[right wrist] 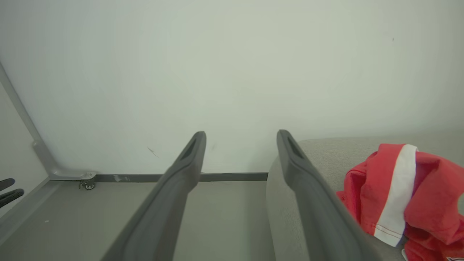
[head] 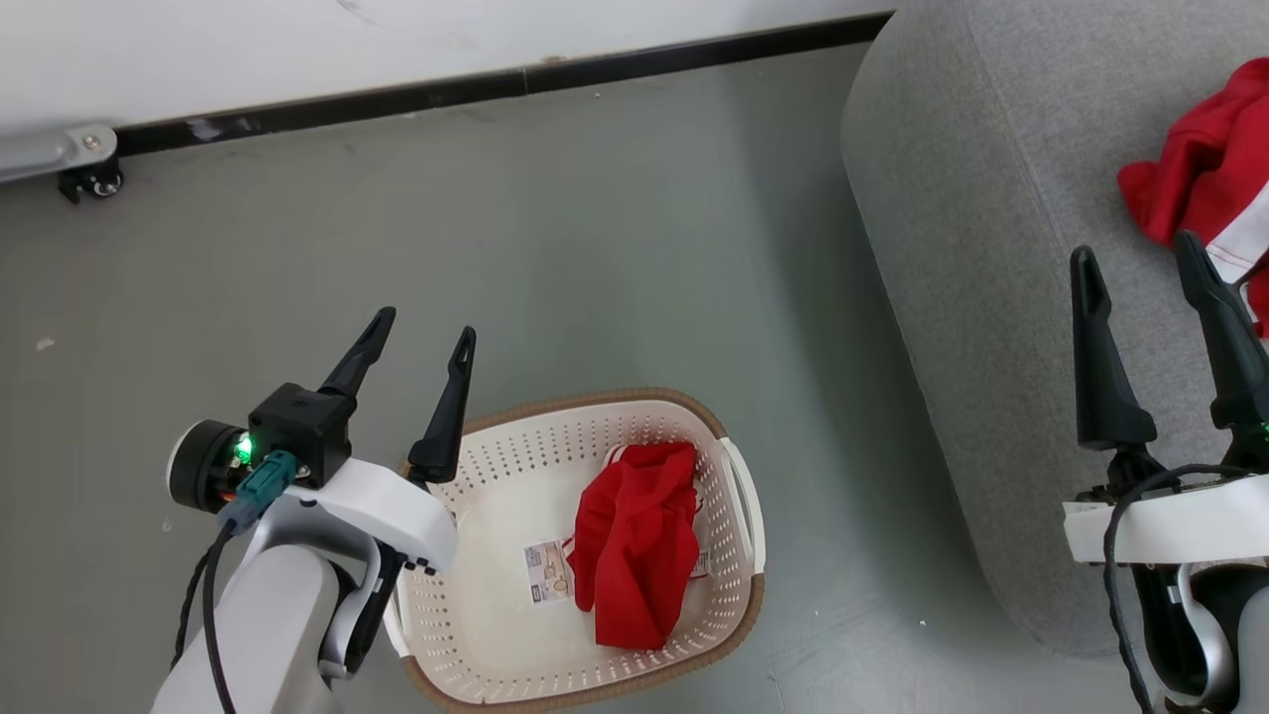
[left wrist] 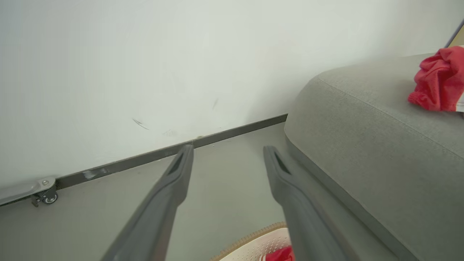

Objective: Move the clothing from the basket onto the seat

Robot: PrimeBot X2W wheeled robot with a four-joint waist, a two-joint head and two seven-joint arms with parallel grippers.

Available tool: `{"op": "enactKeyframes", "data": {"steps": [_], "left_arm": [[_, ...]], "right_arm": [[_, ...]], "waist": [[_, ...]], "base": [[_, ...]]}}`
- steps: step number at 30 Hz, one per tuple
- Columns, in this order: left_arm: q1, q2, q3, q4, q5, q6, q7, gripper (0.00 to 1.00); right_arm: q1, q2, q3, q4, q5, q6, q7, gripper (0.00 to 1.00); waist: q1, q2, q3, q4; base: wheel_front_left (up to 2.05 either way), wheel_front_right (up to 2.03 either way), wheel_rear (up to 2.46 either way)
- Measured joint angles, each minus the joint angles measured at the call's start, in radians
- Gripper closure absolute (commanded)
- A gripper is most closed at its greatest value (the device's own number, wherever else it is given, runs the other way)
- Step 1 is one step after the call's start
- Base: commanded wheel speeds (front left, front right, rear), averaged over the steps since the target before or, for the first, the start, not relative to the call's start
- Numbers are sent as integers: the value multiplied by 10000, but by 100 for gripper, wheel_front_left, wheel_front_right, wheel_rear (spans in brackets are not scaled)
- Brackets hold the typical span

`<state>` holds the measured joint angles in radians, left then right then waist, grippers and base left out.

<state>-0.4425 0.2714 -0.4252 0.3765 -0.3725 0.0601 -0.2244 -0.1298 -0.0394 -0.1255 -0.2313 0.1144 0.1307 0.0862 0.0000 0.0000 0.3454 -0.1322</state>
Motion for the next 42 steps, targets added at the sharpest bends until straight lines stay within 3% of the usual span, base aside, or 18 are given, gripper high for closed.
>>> {"op": "enactKeyframes", "data": {"steps": [21,42], "left_arm": [[-765,-504,-713,878,339,-428,42,0],[-1668,-391,-1308,1866,880,-832,408,0]], "right_arm": [[-577,-4,54,-274,0,0,-94,0],[-1023,-8,13,-376,82,0,-359,0]], "waist": [[0,0,1326,-104],[1,0,2407,-378]], "base": [[0,0,0],[0,0,0]]}}
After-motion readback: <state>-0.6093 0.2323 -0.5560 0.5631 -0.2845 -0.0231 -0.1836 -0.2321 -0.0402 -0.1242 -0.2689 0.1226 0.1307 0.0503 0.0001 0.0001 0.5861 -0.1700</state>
